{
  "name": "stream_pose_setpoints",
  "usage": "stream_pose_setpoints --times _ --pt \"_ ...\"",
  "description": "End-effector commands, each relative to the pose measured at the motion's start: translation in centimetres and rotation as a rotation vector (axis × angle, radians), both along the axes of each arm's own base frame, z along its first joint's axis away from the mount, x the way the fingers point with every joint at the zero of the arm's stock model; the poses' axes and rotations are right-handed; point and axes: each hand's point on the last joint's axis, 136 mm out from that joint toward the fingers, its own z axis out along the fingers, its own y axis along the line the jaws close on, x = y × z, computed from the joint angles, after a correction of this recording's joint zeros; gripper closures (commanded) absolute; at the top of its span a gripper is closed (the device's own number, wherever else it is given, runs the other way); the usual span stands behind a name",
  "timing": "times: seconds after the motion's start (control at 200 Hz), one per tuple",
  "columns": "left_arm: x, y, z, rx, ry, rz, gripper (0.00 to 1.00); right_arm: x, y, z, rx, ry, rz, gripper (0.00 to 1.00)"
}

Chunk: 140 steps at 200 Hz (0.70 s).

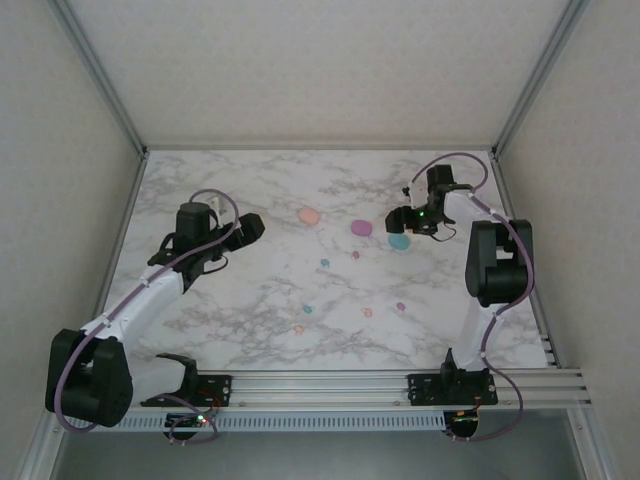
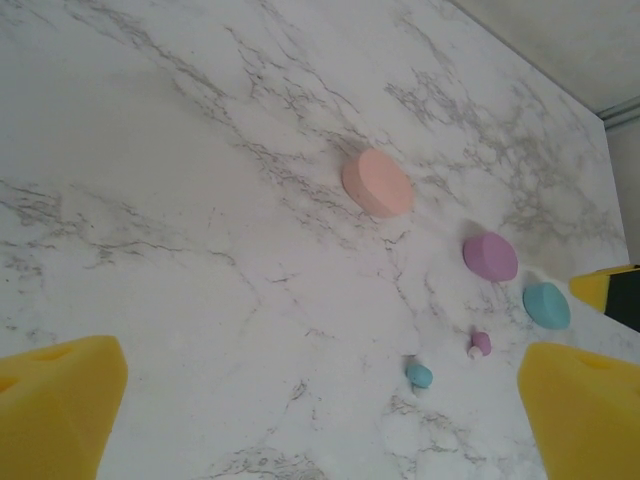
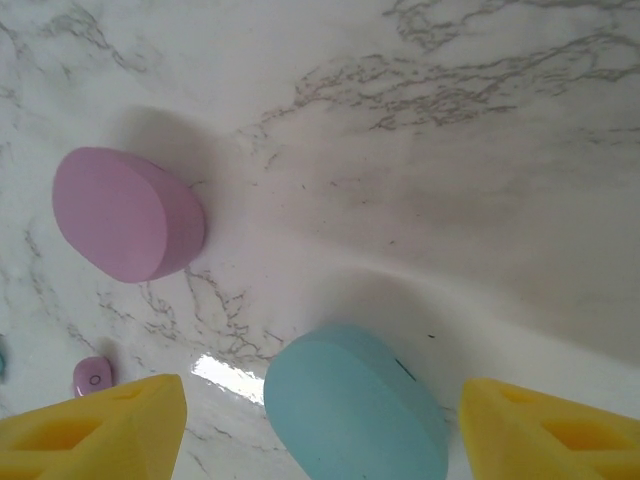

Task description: Insert the wireless bluetooth earbuds into the charging case

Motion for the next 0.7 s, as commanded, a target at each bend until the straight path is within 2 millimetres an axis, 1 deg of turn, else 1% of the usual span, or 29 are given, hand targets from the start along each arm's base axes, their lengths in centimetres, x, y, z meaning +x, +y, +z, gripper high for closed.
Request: stream_pose_setpoints --times 0.0,0.07,0.15,0.32,0.43,0.51,0.586,0.636,0.696 --pt "0.6 -0.4 0.8 -0.011 -0.020 0.009 0.00 -0.7 0.9 -1.0 -0.011 0.051 0.058 0.27" --pt "0.6 -0.4 1.0 0.000 -0.020 0.007 0.00 -1.3 1.2 -1.6 -0.018 0.075 0.076 0.28" --pt "0.6 -0.3 1.3 0.015 -0.024 0.005 0.00 -1.9 1.5 -1.7 -0.031 0.079 0.090 0.29" --pt "0.5 -0.2 1.1 0.028 -0.021 0.003 0.00 -2.8 1.4 -1.6 -0.077 0.067 0.097 0.31" --pt "0.7 -0.3 1.0 0.029 -0.018 0.000 0.00 -3.4 0.9 -1.7 -0.160 0.050 0.110 0.32" --pt "0.9 -0.3 1.1 0.029 -0.019 0.000 0.00 -3.4 0.4 -2.0 -0.220 0.034 0.110 0.35" --pt "1.0 -0.4 1.1 0.027 -0.019 -0.004 0.00 -3.2 0.5 -2.2 -0.246 0.014 0.117 0.36" --pt "1.0 -0.4 1.0 0.030 -0.016 -0.004 0.00 -3.0 0.4 -2.4 -0.271 0.001 0.125 0.41" --pt "1.0 -0.4 1.1 0.032 -0.018 -0.005 0.00 -2.9 0.5 -2.5 -0.302 -0.011 0.141 0.42"
